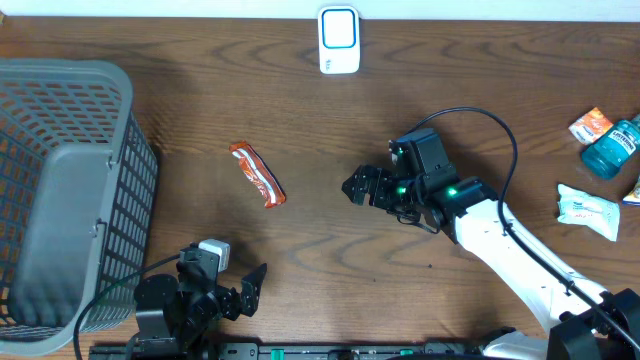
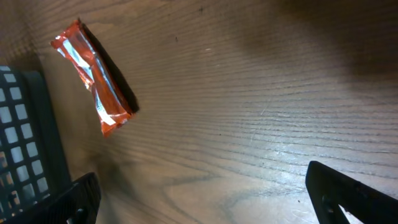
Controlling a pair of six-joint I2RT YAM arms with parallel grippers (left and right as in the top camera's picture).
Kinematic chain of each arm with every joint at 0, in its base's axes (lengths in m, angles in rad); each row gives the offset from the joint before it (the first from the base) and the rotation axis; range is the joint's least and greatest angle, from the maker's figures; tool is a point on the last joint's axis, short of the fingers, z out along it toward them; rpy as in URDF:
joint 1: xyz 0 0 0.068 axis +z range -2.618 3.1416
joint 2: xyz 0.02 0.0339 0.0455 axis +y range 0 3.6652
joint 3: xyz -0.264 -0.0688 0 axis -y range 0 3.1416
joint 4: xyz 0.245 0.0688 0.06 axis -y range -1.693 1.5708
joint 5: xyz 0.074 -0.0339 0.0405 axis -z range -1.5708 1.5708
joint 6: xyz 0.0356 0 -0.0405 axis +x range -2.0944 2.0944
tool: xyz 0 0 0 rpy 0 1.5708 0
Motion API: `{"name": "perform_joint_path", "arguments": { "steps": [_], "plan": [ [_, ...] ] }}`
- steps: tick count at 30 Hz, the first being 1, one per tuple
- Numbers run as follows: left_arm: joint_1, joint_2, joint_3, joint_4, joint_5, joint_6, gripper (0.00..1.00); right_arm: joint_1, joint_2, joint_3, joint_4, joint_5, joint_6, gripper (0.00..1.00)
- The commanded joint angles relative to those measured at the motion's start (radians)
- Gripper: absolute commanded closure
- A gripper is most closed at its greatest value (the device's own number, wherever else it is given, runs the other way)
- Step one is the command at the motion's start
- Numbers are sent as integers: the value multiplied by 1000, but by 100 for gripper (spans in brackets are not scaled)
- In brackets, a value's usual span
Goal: Scan the item barcode
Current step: 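Move the right gripper left toward the red snack bar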
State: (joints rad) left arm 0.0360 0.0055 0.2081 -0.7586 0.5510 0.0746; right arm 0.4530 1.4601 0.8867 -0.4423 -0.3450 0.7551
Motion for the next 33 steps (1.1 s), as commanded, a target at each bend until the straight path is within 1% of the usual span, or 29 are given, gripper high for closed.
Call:
{"name": "perform_joint_path", "arguments": {
  "steps": [1,11,16,20,26,29,31,33],
  "plan": [
    [4,-2,4,-4,3,-2,2,25,-7,-7,5,-5,37,1],
    [4,-2,4,-4,3,-2,2,73,-5,-7,29,24,28,1],
    [4,-2,4,-4,2,-2,2,115,23,-7,158,13,-65,1],
    [4,-2,4,-4,2,-2,2,147,74,-7,274,-16,-84,1],
    [4,-2,4,-4,3,-2,2,204,199,8,434,-35,-113,1],
    [4,-2,4,-4,2,-2,2,232,284,77,453,-32,-205,1],
    [4,-2,4,-4,2,-2,2,252,357,174,423,-30,-288,1],
    [4,-2,4,-4,2,-2,2,269,416,274,375,-2,-331,1]
  ]
}}
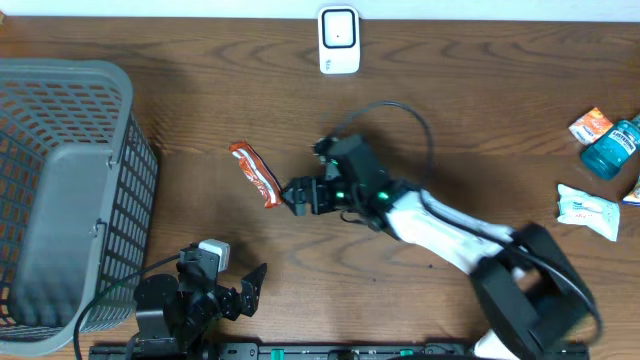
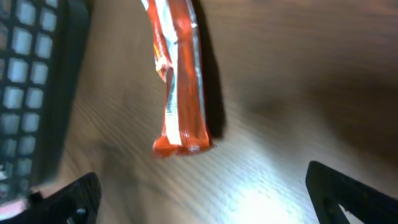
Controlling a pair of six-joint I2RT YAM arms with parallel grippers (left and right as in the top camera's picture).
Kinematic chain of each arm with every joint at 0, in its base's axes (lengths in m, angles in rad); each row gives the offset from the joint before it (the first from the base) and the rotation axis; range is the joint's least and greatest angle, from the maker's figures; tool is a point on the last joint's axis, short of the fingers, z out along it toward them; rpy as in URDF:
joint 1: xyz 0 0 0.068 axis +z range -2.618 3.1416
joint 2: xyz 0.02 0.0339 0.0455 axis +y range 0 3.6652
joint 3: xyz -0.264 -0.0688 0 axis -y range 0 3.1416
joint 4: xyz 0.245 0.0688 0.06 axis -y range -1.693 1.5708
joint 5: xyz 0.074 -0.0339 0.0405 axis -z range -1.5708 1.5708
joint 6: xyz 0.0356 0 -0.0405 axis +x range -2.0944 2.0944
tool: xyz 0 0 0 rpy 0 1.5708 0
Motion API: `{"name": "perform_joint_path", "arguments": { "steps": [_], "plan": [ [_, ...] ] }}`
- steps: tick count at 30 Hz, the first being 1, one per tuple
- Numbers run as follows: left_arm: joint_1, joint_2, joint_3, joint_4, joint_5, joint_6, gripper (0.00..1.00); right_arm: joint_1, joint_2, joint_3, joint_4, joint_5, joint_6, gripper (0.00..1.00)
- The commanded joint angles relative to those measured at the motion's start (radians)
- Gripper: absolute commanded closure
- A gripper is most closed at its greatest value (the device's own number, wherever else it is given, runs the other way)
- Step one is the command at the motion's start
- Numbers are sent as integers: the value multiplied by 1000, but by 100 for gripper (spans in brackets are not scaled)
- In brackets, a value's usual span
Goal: Scan the item barcode
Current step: 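Move the right gripper left toward the red snack bar, then grasp the red snack bar with the right gripper and lift it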
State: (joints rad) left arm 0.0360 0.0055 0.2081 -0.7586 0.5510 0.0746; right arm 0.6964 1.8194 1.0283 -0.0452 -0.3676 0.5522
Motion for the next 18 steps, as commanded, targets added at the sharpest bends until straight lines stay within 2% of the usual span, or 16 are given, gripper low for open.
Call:
{"name": "perform_joint_path", "arguments": {
  "steps": [1,6,12,14,18],
  "plan": [
    [4,-2,4,-4,2,-2,2,32,78,169,-41,40,-142,1],
    [4,-2,4,-4,2,-2,2,91,200,369,-177,248,-217,4],
    [4,-2,4,-4,2,-2,2,154,264,396,-196,295,-258,14],
    [4,-2,4,-4,3,-1,2,180,286,396,-202,366,-267,24],
    [4,-2,4,-4,2,-2,2,203,293,396,-206,464,-269,53]
  ]
}}
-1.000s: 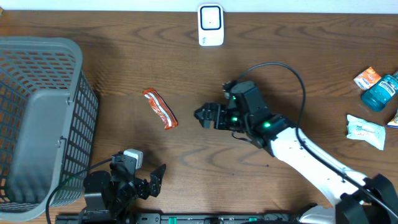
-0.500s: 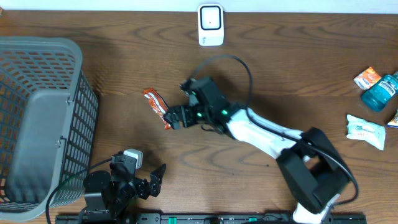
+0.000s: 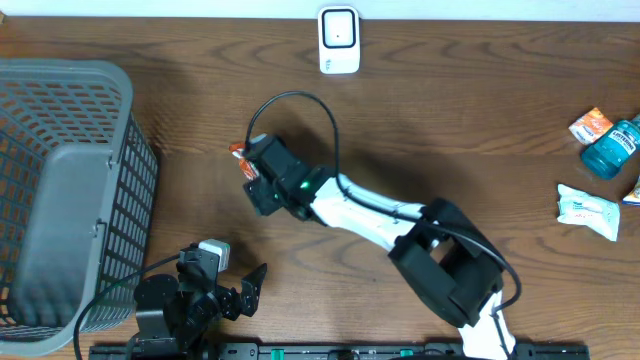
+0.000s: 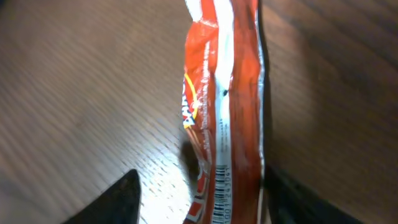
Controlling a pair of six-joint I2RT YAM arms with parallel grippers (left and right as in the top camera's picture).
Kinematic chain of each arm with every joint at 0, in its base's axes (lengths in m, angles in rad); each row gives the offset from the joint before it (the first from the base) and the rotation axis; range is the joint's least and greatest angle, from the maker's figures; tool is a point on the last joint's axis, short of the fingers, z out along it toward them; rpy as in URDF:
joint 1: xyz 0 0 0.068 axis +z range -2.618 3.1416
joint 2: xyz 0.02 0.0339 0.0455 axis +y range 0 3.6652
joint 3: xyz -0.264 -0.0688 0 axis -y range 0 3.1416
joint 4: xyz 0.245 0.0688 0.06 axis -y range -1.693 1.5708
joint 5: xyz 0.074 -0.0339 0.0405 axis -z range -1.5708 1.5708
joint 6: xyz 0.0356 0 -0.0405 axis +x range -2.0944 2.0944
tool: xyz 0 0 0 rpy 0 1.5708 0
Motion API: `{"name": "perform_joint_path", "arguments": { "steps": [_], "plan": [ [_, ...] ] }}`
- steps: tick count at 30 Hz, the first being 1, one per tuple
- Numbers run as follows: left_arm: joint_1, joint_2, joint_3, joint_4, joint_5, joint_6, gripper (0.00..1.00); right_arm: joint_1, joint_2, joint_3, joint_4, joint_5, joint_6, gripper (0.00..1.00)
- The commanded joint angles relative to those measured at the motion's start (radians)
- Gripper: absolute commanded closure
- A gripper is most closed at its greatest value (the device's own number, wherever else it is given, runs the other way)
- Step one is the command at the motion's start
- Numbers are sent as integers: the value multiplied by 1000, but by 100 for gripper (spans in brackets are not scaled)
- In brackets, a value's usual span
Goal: Scan the item barcode
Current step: 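Grasp the red snack bar with the right gripper and lift it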
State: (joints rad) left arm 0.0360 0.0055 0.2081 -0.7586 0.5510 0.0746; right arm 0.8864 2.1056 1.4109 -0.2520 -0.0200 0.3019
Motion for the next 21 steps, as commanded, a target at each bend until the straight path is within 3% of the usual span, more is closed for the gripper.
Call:
{"name": "perform_joint_path", "arguments": {
  "steps": [1,6,12,19,21],
  "plan": [
    [4,-2,4,-4,2,-2,2,14,6,13,0,119,-19,55],
    [4,-2,4,-4,2,-2,2,9,8,13,-100,119,-7,65],
    [4,-2,4,-4,3,-2,2,9,8,13,-241,208,-11,99],
    [4,-2,4,-4,2,-2,2,-61,-8,13,-473,456,-11,99],
    [4,-2,4,-4,2,-2,2,-97,-23,13,-508,486,-11,88]
  ]
}}
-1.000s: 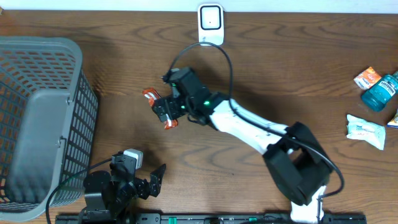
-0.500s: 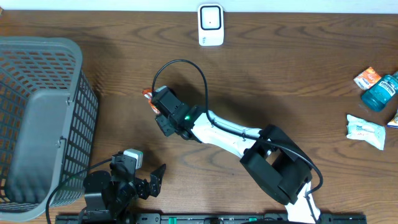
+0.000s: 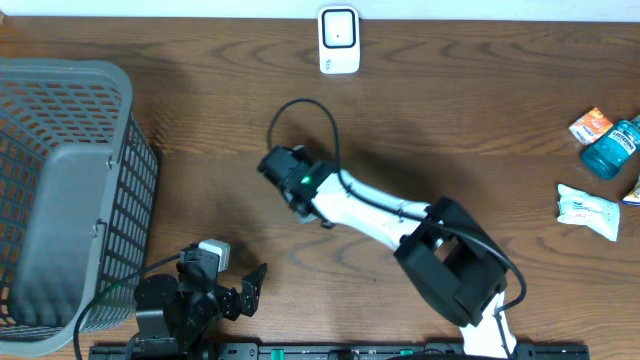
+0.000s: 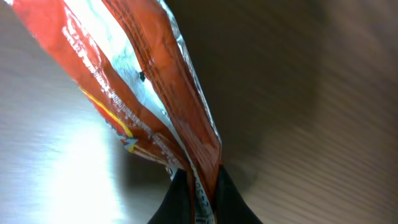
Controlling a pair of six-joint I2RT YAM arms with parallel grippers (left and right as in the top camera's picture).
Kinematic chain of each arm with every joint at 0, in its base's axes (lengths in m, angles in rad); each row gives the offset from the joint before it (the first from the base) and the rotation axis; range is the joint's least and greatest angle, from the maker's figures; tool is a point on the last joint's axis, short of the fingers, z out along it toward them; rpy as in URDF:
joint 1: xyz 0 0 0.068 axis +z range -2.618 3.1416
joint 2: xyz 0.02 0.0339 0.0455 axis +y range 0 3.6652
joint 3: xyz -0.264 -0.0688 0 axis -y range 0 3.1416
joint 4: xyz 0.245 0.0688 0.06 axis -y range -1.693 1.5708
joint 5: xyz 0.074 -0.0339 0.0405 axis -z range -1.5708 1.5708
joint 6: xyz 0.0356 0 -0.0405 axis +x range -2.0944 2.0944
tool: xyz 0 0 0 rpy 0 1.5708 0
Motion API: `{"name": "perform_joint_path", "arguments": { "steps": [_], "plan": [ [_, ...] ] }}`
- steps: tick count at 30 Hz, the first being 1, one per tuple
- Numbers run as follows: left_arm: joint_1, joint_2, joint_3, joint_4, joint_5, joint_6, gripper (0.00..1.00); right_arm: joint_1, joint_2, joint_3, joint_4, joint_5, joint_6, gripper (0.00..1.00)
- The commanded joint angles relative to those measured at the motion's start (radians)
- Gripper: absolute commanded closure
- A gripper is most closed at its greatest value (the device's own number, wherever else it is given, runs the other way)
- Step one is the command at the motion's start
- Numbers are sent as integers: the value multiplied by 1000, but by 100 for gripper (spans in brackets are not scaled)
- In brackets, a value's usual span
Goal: Scan the item barcode
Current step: 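Grasp the red snack bar with the right gripper and lift it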
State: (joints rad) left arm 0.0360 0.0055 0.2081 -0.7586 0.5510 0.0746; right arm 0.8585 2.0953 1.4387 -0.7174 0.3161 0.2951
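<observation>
The red and silver snack wrapper (image 4: 143, 81) fills the right wrist view, its printed barcode end pinched between my right gripper's (image 4: 199, 182) dark fingertips (image 4: 231, 200). From overhead, the right gripper (image 3: 281, 170) sits left of the table's middle and hides the wrapper beneath it. A white barcode scanner (image 3: 339, 40) stands at the far edge, well apart from the gripper. My left gripper (image 3: 248, 287) rests at the near edge with its fingers spread and nothing between them.
A grey mesh basket (image 3: 60, 190) takes up the left side. At the far right lie an orange packet (image 3: 590, 125), a blue mouthwash bottle (image 3: 610, 148) and a white packet (image 3: 588, 210). The right arm's black cable loops above its wrist (image 3: 300, 105).
The right gripper's jaws stood apart on either side of the wrapper's end; now they are shut on it. The wrapper looks tilted in the wrist view. The left arm is unchanged.
The right gripper was open at mid-table, well right of the wrapper. Then it was just beside the wrapper's near end. Then it was over the wrapper with jaws straddling it, and now it grips the barcode end.
</observation>
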Motion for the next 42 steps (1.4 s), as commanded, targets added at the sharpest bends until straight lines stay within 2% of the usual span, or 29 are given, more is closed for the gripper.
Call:
{"name": "perform_joint_path", "arguments": {
  "steps": [1,2,3,4,6,8,10,12,13,15,20,25,31,39,40,41,42],
  "plan": [
    [4,-2,4,-4,2,-2,2,-92,-28,-13,-58,149,-4,75],
    [4,-2,4,-4,2,-2,2,-109,-43,-8,-67,135,-4,62],
    [4,-2,4,-4,2,-2,2,-127,-64,0,-80,103,-5,37],
    [4,-2,4,-4,2,-2,2,-140,-86,10,-89,67,-5,29],
    [4,-2,4,-4,2,-2,2,-165,-144,34,-98,-17,-5,26],
    [4,-2,4,-4,2,-2,2,-182,-205,50,-90,-85,-3,26],
    [4,-2,4,-4,2,-2,2,-195,-254,52,-74,-138,10,36],
    [4,-2,4,-4,3,-2,2,-210,-292,51,-67,-191,66,70],
    [4,-2,4,-4,2,-2,2,-212,-293,51,-64,-209,84,80],
    [4,-2,4,-4,2,-2,2,-212,-278,48,-54,-225,85,85],
    [4,-2,4,-4,2,-2,2,-210,-169,44,-29,-226,86,87],
    [4,-2,4,-4,2,-2,2,-210,-41,44,-48,-258,110,99],
    [4,-2,4,-4,2,-2,2,-206,5,44,-117,-443,108,99],
    [4,-2,4,-4,2,-2,2,-193,-23,124,-175,-540,26,99],
    [4,-2,4,-4,3,-2,2,-200,-32,153,-195,-540,14,96],
    [4,-2,4,-4,2,-2,2,-209,-47,194,-216,-540,-5,90],
    [4,-2,4,-4,2,-2,2,-216,-58,224,-226,-539,-24,72]
  ]
}}
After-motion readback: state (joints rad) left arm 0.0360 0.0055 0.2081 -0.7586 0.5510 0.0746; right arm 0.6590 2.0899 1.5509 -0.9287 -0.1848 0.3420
